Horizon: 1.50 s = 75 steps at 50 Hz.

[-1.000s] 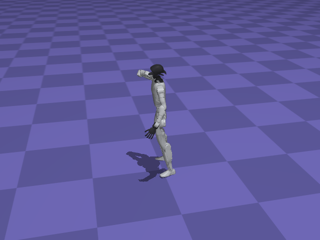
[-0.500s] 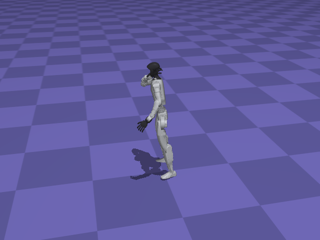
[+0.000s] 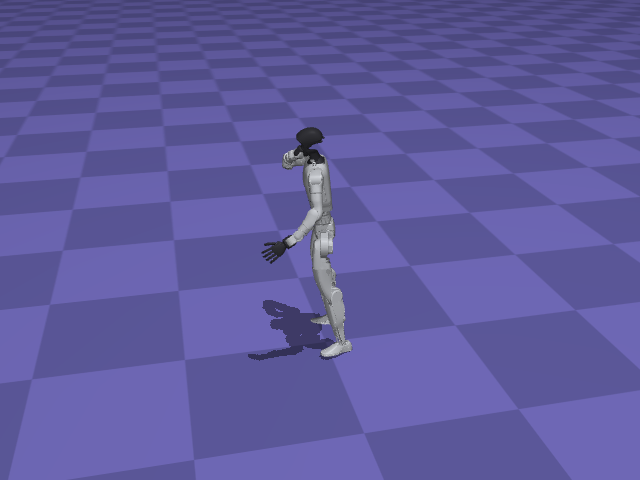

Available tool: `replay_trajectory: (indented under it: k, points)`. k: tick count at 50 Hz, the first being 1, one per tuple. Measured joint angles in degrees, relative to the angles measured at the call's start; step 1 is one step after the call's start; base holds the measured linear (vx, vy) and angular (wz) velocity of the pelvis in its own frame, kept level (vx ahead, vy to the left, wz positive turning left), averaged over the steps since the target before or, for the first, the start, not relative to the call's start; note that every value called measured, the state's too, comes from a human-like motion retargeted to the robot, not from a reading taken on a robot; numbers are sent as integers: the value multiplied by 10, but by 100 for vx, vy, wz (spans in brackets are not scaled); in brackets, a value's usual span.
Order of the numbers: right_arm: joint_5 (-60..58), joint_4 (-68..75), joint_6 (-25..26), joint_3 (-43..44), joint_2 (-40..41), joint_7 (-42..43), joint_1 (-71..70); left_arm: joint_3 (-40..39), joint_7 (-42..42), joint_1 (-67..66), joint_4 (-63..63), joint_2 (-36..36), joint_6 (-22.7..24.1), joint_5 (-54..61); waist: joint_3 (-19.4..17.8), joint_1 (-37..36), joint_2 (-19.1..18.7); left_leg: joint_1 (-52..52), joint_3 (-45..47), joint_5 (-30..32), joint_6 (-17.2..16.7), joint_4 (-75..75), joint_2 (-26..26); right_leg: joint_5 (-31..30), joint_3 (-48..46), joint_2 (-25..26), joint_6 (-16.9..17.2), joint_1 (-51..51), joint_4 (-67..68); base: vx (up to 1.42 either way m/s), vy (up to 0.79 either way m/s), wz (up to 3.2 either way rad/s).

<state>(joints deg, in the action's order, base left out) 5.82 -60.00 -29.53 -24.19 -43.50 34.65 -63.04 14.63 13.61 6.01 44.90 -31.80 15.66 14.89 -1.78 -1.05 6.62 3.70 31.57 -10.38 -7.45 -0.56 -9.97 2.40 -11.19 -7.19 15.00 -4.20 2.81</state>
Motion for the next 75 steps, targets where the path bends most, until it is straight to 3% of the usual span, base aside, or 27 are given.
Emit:
replay_trajectory:
  k: [12, 20, 34, 42, 48, 57, 65, 75]
  points:
    - [1, 0, 20, 13, -11, -25, -17, 9, -41, -63, 94, 10, -22, -25, 23, -37, 52, -3, 8, -5, 9, 0, 7, -5, 12, -5, 0, -8, -4, 0, 0, 0]
    - [-11, 0, 19, 11, -3, -18, -28, 5, -38, -93, 119, 27, -16, -8, 40, -47, 58, -5, 8, -8, 15, 3, 21, -1, 17, -21, 0, -11, -5, 0, 0, 0]
    - [-4, 0, -24, 36, -31, 1, -4, 13, -26, -89, 73, 62, 5, -9, 29, -24, -23, -7, 2, -10, 4, 3, 32, 10, 13, -36, 0, -8, -3, 0, 0, 0]
    - [-2, 0, -18, 30, 26, 3, -12, 42, -34, -92, 30, 65, -4, 5, -1, 29, -89, -9, 2, -3, 1, 9, 28, 3, 11, -29, 0, -9, -8, -1, -1, 0]
    - [-3, 0, -13, 31, 73, 0, 10, 60, -32, -60, 34, 46, -14, -26, -15, 48, -108, -11, 5, 1, 0, 9, 21, -3, 11, -20, 0, -12, -10, -3, -2, -2]
    - [42, 0, -29, 15, 116, -15, 54, 30, 20, -17, 24, 46, -2, -1, -23, 47, -86, -12, 2, 2, -1, 4, 13, -8, 6, -13, 0, -10, -9, 0, 0, 0]
    - [41, 0, -32, 4, 128, -13, 80, 34, 17, -13, 2, 39, 0, 3, -34, 36, -47, -8, -1, 1, -2, 2, 8, -11, 2, -7, 0, -6, -8, 0, 0, 0]
    - [32, 0, -18, 0, 125, 9, 58, 35, 21, -30, 81, 36, -5, 2, -23, -25, 9, 2, 18, -4, 6, 2, 6, -18, 20, 0, 0, -11, -4, 0, 1, -14]
